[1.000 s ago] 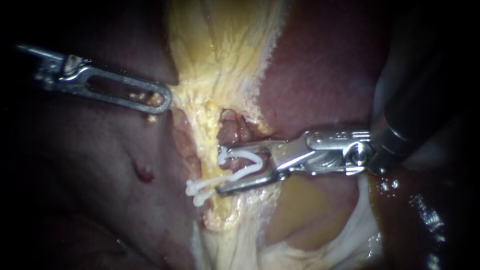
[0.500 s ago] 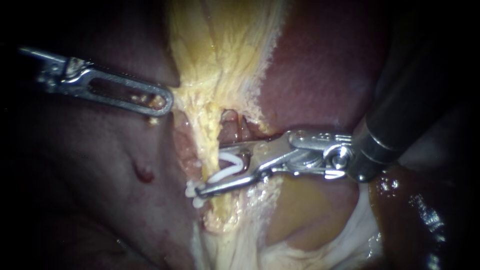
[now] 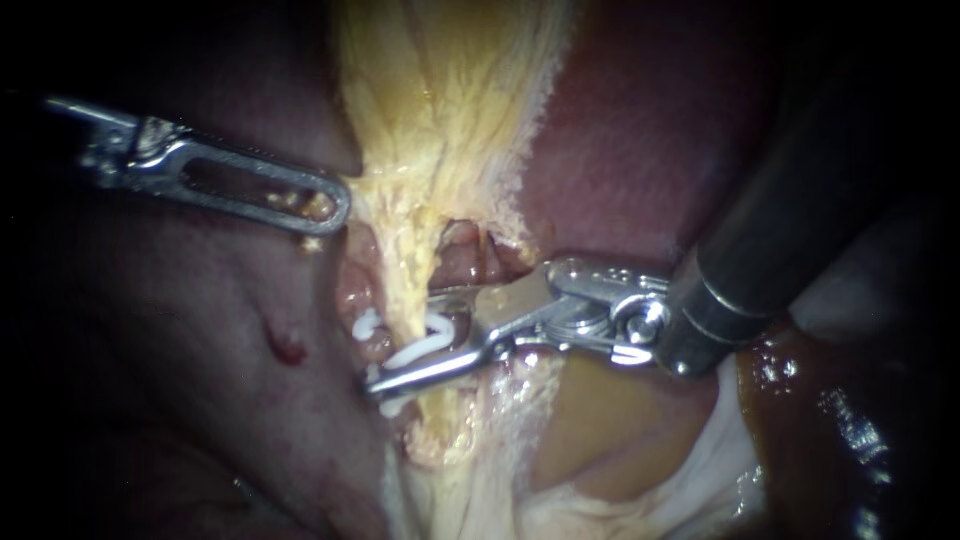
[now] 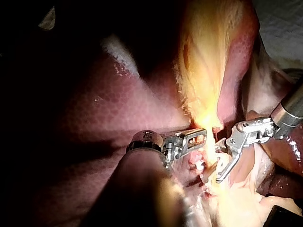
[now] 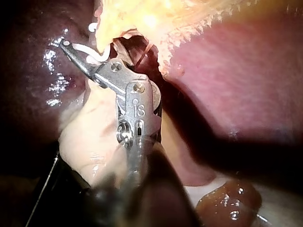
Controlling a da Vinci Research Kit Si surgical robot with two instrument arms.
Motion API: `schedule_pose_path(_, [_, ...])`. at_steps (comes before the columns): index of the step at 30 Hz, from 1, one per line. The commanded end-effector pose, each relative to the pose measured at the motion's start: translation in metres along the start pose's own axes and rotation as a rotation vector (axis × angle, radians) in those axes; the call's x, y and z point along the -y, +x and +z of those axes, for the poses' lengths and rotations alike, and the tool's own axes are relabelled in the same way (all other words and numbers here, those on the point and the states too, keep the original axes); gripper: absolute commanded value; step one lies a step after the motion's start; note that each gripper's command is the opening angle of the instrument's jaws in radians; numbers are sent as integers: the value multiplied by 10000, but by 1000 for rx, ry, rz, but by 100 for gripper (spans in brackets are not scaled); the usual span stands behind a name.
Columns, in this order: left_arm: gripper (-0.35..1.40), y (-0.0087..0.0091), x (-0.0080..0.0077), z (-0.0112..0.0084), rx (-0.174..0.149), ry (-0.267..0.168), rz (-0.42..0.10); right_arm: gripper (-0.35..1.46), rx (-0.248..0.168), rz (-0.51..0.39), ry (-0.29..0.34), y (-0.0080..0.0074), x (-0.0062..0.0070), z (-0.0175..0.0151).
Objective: Clipping third clip left tube
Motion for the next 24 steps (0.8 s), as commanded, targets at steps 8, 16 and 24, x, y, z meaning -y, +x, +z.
schedule_pose_path(8, [-35,0,-1,0,0,0,0,50,-31,-1,10,2,-4,6])
schedule_pose_path(16, [-35,0,-1,0,0,0,0,50,-76,4,22,8,-10,2])
schedule_pose_path(24, [-35,-1,-3,1,-1,0,0,50,-115,14,32,22,-12,-3])
